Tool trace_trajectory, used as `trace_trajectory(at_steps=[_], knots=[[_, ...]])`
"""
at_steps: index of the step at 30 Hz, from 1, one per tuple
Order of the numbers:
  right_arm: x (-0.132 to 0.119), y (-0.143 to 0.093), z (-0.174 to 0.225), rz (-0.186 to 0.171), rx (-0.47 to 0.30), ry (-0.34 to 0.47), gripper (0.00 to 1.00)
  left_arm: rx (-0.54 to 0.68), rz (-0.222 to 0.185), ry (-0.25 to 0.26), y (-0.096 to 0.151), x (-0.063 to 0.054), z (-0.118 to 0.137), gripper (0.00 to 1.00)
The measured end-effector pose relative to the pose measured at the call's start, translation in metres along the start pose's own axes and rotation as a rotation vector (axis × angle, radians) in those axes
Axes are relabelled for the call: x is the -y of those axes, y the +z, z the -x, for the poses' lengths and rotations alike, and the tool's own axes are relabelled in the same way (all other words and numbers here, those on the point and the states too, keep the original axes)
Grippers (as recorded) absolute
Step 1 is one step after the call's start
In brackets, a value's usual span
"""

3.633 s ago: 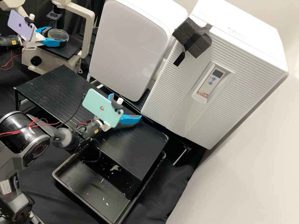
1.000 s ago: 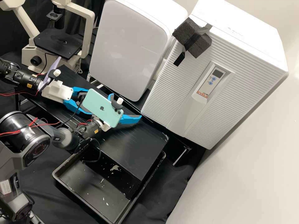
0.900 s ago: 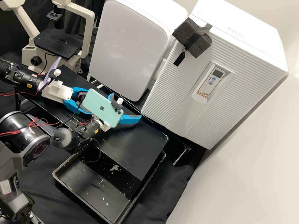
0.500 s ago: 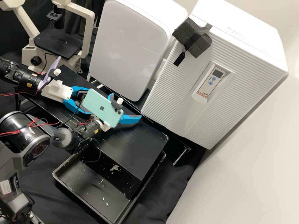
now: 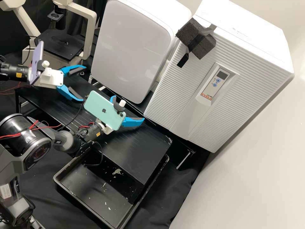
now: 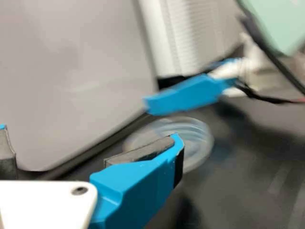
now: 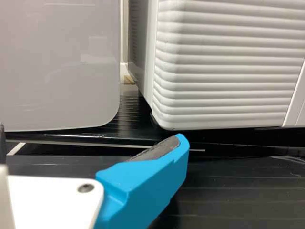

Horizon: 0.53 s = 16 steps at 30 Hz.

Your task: Place the petri dish on the bench

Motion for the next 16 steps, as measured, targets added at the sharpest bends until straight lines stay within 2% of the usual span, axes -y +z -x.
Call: trace_trajectory(at_steps=[3,6,11,13,16], knots=[[0.000,0.000,0.000,0.000,0.000,0.000,1.00,-0.030,0.025,0.047,-0.009,-0.006,0.015,1.00],[0.000,0.000,0.000,0.000,0.000,0.000,1.00,-0.050,0.082,0.090,-0.016,-0.009,0.028,1.00],[0.000,0.000,0.000,0.000,0.000,0.000,1.00,-0.061,0.105,0.139,-0.019,-0.001,0.041,1.00],[0.000,0.000,0.000,0.000,0.000,0.000,1.00,-0.072,0.102,0.183,-0.022,0.001,0.045,1.00],[0.000,0.000,0.000,0.000,0.000,0.000,1.00,-0.151,0.137,0.227,-0.033,0.007,0.049,1.00]])
